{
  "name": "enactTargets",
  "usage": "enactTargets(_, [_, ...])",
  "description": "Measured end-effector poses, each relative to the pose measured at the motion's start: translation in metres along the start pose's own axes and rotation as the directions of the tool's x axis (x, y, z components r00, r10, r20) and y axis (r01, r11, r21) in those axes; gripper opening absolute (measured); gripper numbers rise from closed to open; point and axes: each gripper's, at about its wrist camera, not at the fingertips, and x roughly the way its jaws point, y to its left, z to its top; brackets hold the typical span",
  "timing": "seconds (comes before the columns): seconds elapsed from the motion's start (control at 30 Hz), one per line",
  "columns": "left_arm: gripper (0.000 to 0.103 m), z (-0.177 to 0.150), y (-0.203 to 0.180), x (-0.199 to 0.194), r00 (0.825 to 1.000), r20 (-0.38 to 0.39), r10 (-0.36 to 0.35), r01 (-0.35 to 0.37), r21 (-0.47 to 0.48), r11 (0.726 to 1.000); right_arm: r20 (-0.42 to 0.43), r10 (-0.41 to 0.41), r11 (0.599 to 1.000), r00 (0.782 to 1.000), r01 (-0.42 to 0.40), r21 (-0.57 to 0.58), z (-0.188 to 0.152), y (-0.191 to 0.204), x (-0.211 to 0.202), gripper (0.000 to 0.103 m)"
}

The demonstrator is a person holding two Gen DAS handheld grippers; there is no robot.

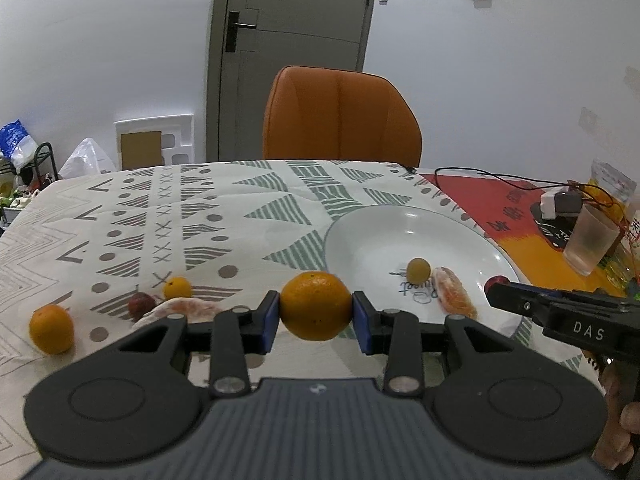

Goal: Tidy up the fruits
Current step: 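Carry the orange with the left tool while the right tool lowers the red plum into the plate, then open the left tool to drop the orange into the white plate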

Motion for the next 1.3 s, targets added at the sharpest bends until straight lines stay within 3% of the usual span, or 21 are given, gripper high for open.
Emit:
enactTargets(0.7, [0.037, 0.004, -0.039, 0.031, 0.995, -0.035, -0.092, 0.094, 0.05, 0.994, 0.008, -0.066, 0.996, 0.998, 0.066, 0.054, -0.005, -0.029, -0.007, 0.034])
enactTargets(1.03, [0.048, 0.004, -0.028, 0.022, 0.998, -0.012, -0.062, 0.063, 0.053, 0.997, 0.016, -0.046, 0.998, 0.999, 0.045, 0.042, -0.001, -0.019, -0.005, 0.038])
enactTargets(1.3, [0.065, 0.001, -0.006, 0.002, 1.0, 0.019, -0.001, 0.0, 0.054, 0.999, 0.012, -0.044, 0.999, 0.999, 0.044, 0.019, -0.001, 0.0, 0.005, 0.058])
